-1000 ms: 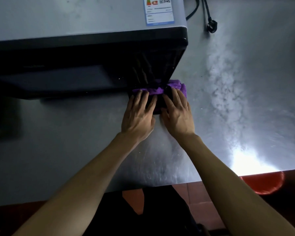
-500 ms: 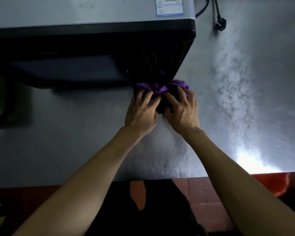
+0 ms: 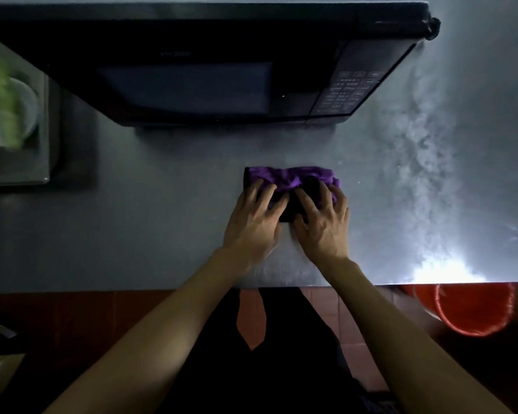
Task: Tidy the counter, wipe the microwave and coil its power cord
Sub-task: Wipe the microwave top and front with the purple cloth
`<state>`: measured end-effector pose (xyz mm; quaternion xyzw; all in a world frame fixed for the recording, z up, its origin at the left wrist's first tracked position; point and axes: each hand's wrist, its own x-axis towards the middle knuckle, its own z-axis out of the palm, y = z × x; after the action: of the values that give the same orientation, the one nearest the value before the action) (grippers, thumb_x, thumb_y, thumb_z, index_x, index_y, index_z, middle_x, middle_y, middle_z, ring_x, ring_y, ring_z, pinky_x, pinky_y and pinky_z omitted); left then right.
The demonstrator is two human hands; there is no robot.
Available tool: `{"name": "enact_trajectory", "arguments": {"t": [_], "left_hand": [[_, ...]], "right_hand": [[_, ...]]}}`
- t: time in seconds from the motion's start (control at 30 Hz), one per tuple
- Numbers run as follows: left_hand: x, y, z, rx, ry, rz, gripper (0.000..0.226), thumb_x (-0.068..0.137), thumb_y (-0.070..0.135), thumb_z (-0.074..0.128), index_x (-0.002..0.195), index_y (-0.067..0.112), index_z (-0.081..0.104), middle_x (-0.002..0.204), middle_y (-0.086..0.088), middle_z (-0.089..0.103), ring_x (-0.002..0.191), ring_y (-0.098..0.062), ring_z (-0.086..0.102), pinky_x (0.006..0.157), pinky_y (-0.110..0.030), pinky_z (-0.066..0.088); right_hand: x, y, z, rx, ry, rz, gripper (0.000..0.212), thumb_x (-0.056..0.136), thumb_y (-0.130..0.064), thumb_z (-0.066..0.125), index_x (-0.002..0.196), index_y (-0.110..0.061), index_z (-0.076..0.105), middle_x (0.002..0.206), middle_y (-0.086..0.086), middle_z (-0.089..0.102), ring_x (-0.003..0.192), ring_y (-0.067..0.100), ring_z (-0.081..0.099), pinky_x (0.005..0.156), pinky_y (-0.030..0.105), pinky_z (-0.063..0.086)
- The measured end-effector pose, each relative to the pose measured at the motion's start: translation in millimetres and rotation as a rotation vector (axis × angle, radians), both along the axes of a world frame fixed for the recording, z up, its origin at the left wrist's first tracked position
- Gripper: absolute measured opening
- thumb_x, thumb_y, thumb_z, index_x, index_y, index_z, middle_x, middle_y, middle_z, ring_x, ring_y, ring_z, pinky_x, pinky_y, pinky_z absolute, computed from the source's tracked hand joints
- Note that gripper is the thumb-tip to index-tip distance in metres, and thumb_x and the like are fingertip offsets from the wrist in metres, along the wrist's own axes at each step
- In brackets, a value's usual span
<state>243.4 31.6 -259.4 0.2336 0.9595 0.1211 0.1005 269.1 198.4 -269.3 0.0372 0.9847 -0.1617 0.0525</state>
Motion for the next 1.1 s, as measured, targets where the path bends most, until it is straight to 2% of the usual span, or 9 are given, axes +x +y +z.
{"name": "enact_trajectory", "arguments": {"t": [0.2, 0.43, 0.6, 0.8, 0.97, 1.1], "left_hand": [[9.8, -52.4, -1.3, 0.023, 0.04, 0.021, 0.048, 0.089, 0.02, 0.047, 0.136, 0.016, 0.059, 0.142, -0.015, 0.05, 0.134, -0.038, 0.043, 0.11, -0.048, 0.037], [-4.4, -119.9, -5.9, 0.042, 0.115, 0.079, 0.047, 0.09, 0.017, 0.05, 0.135, 0.014, 0.06, 0.141, -0.016, 0.051, 0.132, -0.039, 0.045, 0.109, -0.047, 0.039], [-22.7, -172.5, -8.7, -0.004, 0.124, 0.114, 0.049, 0.094, 0.021, 0.048, 0.142, 0.015, 0.054, 0.147, -0.016, 0.045, 0.138, -0.038, 0.039, 0.115, -0.046, 0.033], [-52.5, -217.5, -10.7, -0.059, 0.119, 0.136, 0.052, 0.092, 0.024, 0.051, 0.143, 0.013, 0.053, 0.148, -0.017, 0.044, 0.139, -0.04, 0.037, 0.115, -0.05, 0.032], [-73.8, -221.1, -8.5, -0.104, 0.095, 0.136, 0.056, 0.091, 0.027, 0.052, 0.145, 0.015, 0.05, 0.152, -0.017, 0.041, 0.141, -0.04, 0.035, 0.115, -0.052, 0.031], [-82.5, -206.4, -5.5, -0.133, 0.102, 0.112, 0.059, 0.088, 0.029, 0.049, 0.145, 0.013, 0.05, 0.15, -0.018, 0.043, 0.139, -0.04, 0.037, 0.114, -0.054, 0.031]], "right_hand": [[10.0, -52.5, -1.8, 0.025, -0.015, 0.028, 0.055, 0.087, -0.023, 0.067, 0.14, -0.028, 0.052, 0.148, 0.016, 0.041, 0.132, 0.046, 0.035, 0.093, 0.058, 0.044], [-18.3, -116.8, -1.6, 0.071, -0.047, 0.107, 0.057, 0.089, -0.021, 0.065, 0.143, -0.028, 0.049, 0.15, 0.019, 0.038, 0.131, 0.051, 0.035, 0.096, 0.061, 0.043], [-45.8, -168.7, -1.8, 0.076, -0.092, 0.172, 0.057, 0.096, -0.03, 0.055, 0.15, -0.031, 0.037, 0.159, 0.018, 0.027, 0.142, 0.051, 0.022, 0.107, 0.06, 0.034], [-78.7, -215.7, -1.3, 0.047, -0.125, 0.224, 0.06, 0.1, -0.034, 0.048, 0.155, -0.032, 0.024, 0.164, 0.014, 0.013, 0.15, 0.045, 0.005, 0.116, 0.058, 0.022], [-96.8, -224.9, 2.5, 0.002, -0.166, 0.202, 0.059, 0.104, -0.039, 0.037, 0.157, -0.031, 0.015, 0.166, 0.013, 0.004, 0.151, 0.04, -0.006, 0.12, 0.054, 0.015], [-102.7, -215.0, 0.9, -0.01, -0.166, 0.159, 0.058, 0.105, -0.043, 0.031, 0.158, -0.029, 0.013, 0.167, 0.011, 0.001, 0.152, 0.037, -0.008, 0.122, 0.052, 0.016]]}}
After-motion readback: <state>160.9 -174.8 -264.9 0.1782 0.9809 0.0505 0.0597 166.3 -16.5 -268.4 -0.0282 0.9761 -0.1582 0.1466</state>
